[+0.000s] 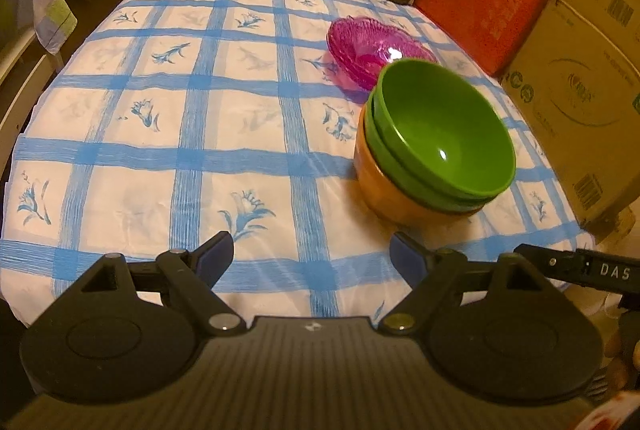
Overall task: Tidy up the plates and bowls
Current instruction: 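Pull both tools back and bring them toward the bowl stack rim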
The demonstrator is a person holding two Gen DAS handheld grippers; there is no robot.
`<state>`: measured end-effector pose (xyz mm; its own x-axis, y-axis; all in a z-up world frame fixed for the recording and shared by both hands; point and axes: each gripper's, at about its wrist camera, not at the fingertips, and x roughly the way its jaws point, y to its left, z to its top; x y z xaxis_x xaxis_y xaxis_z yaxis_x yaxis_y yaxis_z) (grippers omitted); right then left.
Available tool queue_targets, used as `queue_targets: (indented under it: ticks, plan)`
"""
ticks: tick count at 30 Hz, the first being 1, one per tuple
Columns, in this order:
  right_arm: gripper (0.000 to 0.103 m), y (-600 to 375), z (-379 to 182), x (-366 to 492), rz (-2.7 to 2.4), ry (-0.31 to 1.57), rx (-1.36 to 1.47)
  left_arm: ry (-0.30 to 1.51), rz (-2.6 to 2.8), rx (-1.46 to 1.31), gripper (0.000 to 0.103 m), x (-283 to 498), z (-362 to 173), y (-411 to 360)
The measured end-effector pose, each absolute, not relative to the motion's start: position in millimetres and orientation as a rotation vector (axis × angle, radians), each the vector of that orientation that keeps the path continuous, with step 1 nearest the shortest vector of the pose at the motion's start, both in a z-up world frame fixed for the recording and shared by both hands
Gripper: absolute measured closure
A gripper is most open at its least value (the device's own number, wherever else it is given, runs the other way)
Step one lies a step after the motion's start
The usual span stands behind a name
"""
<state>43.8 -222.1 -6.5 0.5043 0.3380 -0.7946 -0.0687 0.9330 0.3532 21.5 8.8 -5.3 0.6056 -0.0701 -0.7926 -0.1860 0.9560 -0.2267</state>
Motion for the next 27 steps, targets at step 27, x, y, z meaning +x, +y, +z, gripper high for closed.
queue_targets:
  ticks: [27]
  plan:
    - [0.030,-212,12,122,0.293,1.000,0.339,0.900,-0.041,-0.437,0.020,118,9,12]
